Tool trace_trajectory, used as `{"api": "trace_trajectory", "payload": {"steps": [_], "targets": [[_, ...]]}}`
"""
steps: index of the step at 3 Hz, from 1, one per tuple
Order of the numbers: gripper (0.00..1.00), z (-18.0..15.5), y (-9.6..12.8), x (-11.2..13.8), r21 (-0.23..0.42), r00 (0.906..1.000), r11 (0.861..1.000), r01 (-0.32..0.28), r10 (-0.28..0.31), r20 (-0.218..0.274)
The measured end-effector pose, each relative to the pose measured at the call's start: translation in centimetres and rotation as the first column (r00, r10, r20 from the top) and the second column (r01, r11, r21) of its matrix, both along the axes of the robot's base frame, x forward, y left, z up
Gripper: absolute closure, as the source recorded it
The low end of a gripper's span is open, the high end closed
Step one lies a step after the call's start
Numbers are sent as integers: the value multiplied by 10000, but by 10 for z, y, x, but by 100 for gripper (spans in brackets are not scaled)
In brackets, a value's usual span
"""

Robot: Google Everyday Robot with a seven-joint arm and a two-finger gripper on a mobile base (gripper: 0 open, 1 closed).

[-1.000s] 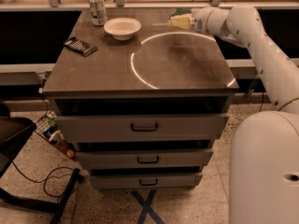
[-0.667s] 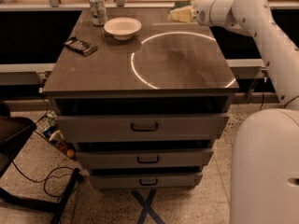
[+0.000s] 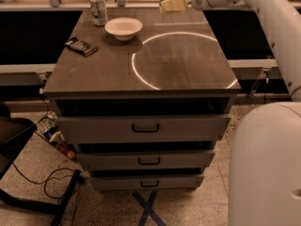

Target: Place sponge into paper bowl

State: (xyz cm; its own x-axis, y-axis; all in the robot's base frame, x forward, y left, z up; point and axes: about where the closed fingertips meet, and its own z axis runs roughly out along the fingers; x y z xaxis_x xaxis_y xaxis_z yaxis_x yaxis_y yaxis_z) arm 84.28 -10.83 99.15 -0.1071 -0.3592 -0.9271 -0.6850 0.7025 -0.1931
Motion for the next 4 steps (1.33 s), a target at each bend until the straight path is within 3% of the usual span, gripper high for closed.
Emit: {"api": "trace_trajectory", "payload": {"steps": [2, 4], "targets": [[100, 14, 54, -8, -1099, 9938, 9879, -1091, 1062, -320], [100, -5, 102, 0, -1746, 9776, 9642, -1995, 1837, -1030]]}}
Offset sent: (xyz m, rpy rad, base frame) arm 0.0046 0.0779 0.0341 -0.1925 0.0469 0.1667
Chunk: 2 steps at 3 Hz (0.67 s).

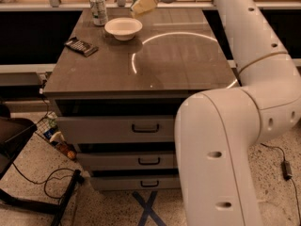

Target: Place sponge into paper bowl

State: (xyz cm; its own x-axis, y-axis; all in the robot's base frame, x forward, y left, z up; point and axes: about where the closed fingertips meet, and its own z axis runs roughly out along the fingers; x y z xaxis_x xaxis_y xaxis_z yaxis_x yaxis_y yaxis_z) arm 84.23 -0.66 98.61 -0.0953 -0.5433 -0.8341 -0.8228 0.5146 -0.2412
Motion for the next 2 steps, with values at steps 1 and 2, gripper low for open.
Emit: {"api": "trace_trajectory", "payload": {"steps": [1, 2], "targets": [[100, -14, 15, 10, 0, 9998, 10000, -68, 68, -191], [100, -26, 28, 22, 2, 9998, 10000, -25, 25, -201]]}}
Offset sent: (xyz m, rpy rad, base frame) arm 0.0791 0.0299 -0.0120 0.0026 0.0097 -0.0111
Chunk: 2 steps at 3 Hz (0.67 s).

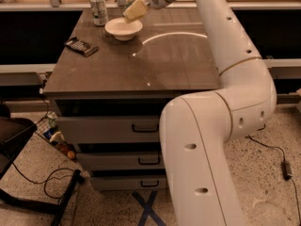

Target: Place sponge into paper bowl

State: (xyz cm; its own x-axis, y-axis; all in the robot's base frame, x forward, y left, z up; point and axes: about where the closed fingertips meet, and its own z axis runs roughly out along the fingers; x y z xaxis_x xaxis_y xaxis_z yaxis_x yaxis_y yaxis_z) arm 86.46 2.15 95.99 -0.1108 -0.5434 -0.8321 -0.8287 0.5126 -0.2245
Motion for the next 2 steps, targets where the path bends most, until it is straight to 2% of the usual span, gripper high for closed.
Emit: {"api": "trace_trajectory", "payload": {"steps": [2], "targets": [[100, -19, 19, 23, -77, 9995, 9995, 307, -306, 127]]}}
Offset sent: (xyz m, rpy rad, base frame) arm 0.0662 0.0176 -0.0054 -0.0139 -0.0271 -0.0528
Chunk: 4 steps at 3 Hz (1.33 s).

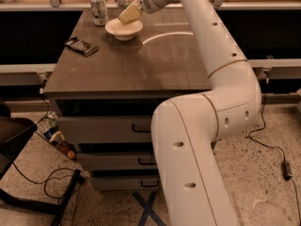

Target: Place sponge into paper bowl

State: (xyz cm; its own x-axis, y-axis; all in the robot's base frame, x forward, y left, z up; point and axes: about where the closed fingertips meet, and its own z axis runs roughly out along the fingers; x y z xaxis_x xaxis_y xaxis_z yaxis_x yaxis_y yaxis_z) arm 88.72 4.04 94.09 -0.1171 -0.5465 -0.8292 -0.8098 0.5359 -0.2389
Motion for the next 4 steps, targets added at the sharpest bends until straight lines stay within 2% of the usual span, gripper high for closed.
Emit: {"api": "trace_trajectory", "payload": {"steps": [1, 2, 4], "targets": [[100, -11, 6, 5, 3, 9999, 10000, 46, -46, -120], [82, -14, 9, 5, -6, 9999, 10000, 12, -12, -163], [36, -22, 15, 7, -25, 9997, 10000, -54, 53, -258]]}}
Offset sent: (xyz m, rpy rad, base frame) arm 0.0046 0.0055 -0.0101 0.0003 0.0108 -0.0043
